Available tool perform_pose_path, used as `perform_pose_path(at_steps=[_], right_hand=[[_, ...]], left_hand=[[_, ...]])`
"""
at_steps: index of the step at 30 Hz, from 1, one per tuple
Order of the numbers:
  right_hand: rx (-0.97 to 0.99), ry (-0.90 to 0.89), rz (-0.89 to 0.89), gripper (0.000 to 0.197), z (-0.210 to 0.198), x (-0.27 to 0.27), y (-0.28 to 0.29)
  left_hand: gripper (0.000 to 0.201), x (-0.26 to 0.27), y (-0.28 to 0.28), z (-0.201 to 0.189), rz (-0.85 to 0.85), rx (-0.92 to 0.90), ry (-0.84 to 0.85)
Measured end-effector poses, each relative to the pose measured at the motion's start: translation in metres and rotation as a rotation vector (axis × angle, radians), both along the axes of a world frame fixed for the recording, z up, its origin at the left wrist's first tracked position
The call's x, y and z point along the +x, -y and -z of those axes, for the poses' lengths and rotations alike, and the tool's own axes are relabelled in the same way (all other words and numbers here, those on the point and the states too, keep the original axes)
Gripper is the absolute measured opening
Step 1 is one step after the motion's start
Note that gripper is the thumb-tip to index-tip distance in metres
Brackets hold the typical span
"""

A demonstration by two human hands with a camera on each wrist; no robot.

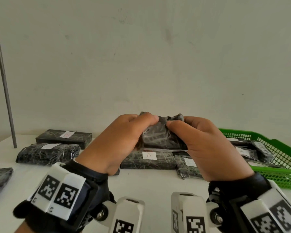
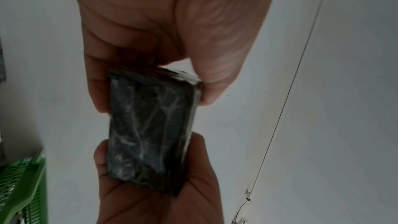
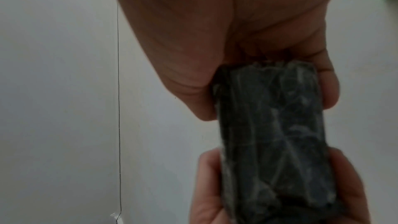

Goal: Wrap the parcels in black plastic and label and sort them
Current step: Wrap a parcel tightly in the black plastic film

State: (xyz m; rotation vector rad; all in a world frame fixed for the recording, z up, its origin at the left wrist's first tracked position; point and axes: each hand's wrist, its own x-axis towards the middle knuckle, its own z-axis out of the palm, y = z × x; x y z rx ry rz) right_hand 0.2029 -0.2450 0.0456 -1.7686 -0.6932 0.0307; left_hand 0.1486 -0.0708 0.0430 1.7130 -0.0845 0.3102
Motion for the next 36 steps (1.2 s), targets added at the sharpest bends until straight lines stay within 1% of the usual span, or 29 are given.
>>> perform_pose_path(at_steps=[2, 4, 5, 6, 7, 8, 10, 11, 13, 14, 15, 17, 19, 24, 27, 28, 29, 31, 32, 33, 34, 36], right_hand=[[-0.047, 0.002, 0.026, 0.059, -0.001, -0.003, 0.0], [-0.092, -0.01, 0.033, 0.069, -0.001, -0.005, -0.003], [-0.101, -0.025, 0.032, 0.074, -0.001, -0.006, -0.003], [-0.102, -0.032, 0.031, 0.076, -0.002, -0.006, -0.003], [-0.099, -0.026, 0.036, 0.071, -0.002, -0.005, -0.002], [-0.099, -0.015, 0.045, 0.064, -0.003, -0.006, 0.0], [-0.077, 0.0, 0.058, 0.053, -0.002, -0.006, 0.001], [-0.068, -0.004, 0.056, 0.053, -0.002, -0.007, -0.001], [-0.051, -0.037, 0.029, 0.069, -0.003, -0.007, -0.004], [-0.045, -0.052, 0.016, 0.077, -0.002, -0.005, -0.005], [-0.042, -0.067, 0.011, 0.081, -0.002, -0.004, -0.005], [-0.051, -0.097, 0.021, 0.08, -0.001, -0.002, -0.004], [-0.063, -0.098, 0.05, 0.074, 0.0, -0.001, -0.005], [-0.056, -0.097, 0.043, 0.083, 0.004, 0.005, -0.005], [-0.085, -0.043, 0.061, 0.074, 0.008, 0.011, 0.001], [-0.09, -0.022, 0.047, 0.069, 0.007, 0.01, 0.002], [-0.091, -0.02, -0.005, 0.067, 0.007, 0.008, 0.004], [-0.104, -0.014, -0.13, 0.079, 0.004, 0.006, 0.007], [-0.108, 0.01, -0.165, 0.079, 0.002, 0.005, 0.01], [-0.091, 0.041, -0.173, 0.074, 0.001, 0.004, 0.011], [-0.057, 0.062, -0.166, 0.065, -0.001, 0.003, 0.012], [0.014, 0.083, -0.131, 0.048, -0.003, 0.001, 0.013]], left_hand=[[0.061, 0.001, 0.0, 0.001, -0.025, 0.005, -0.027], [0.056, 0.001, -0.002, 0.001, -0.047, 0.001, -0.048], [0.058, 0.001, -0.004, 0.001, -0.032, -0.008, -0.056], [0.065, 0.002, -0.005, 0.002, -0.012, -0.019, -0.069], [0.069, 0.002, -0.006, 0.001, 0.011, -0.027, -0.087], [0.066, 0.002, -0.006, 0.002, 0.024, -0.025, -0.093], [0.045, 0.001, -0.004, 0.001, 0.006, -0.016, -0.079], [0.036, 0.001, -0.004, 0.001, -0.016, -0.019, -0.068], [0.028, 0.001, -0.003, 0.0, -0.026, -0.051, -0.056], [0.028, 0.0, -0.001, -0.002, -0.013, -0.072, -0.066], [0.029, 0.0, 0.0, -0.002, 0.009, -0.083, -0.078], [0.033, 0.0, 0.001, -0.001, 0.028, -0.059, -0.097], [0.032, 0.0, 0.003, 0.001, 0.02, -0.045, -0.105], [0.037, 0.001, 0.002, 0.001, 0.041, -0.115, -0.115], [0.036, 0.003, 0.002, 0.003, 0.031, -0.077, -0.103], [0.036, 0.003, 0.001, 0.004, 0.022, -0.08, -0.097], [0.037, 0.003, -0.001, 0.005, 0.017, -0.091, -0.097], [0.037, 0.003, -0.002, 0.004, 0.018, -0.149, -0.109], [0.037, 0.002, -0.003, 0.003, 0.023, -0.183, -0.117], [0.037, 0.001, -0.004, 0.002, 0.028, -0.209, -0.122], [0.038, 0.0, -0.005, 0.001, 0.033, -0.221, -0.121], [0.043, -0.003, -0.006, -0.002, 0.052, -0.195, -0.095]])
